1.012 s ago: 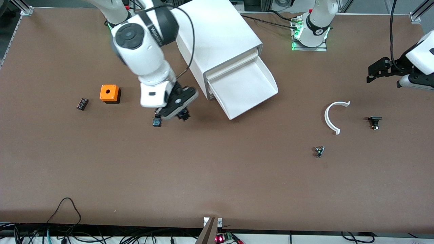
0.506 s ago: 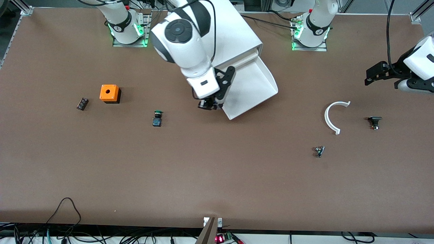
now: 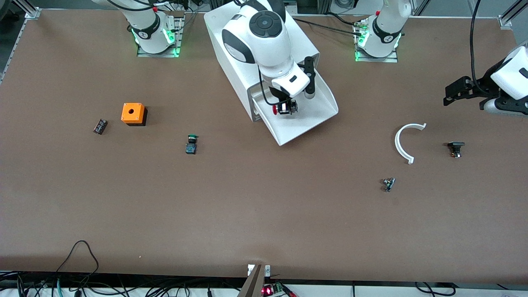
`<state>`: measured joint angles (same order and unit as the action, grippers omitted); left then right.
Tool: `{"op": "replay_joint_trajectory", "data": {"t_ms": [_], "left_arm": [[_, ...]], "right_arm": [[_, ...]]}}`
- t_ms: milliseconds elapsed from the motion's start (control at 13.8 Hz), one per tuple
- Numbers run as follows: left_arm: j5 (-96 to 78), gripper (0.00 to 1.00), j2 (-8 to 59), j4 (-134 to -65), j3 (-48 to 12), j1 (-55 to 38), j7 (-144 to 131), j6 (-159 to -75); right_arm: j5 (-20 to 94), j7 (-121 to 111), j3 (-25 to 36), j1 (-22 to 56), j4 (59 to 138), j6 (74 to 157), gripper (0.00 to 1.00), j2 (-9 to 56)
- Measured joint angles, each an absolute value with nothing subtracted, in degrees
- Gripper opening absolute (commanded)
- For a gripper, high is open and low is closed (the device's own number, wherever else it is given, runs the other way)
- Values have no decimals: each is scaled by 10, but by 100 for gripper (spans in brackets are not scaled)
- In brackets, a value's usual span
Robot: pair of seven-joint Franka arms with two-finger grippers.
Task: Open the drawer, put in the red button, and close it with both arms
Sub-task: 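Lower the red button into the open drawer with the right gripper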
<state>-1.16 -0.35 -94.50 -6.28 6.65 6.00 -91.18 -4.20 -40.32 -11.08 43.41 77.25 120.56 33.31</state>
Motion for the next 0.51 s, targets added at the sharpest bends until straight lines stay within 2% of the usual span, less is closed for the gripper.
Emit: {"op": "replay_joint_trajectory", "data": {"t_ms": [506], "left_arm": [[-12,100,7,-936,-62,67,60,-912]], "right_arm": [[-65,-480,-111,466,772,1185,30,362]]}}
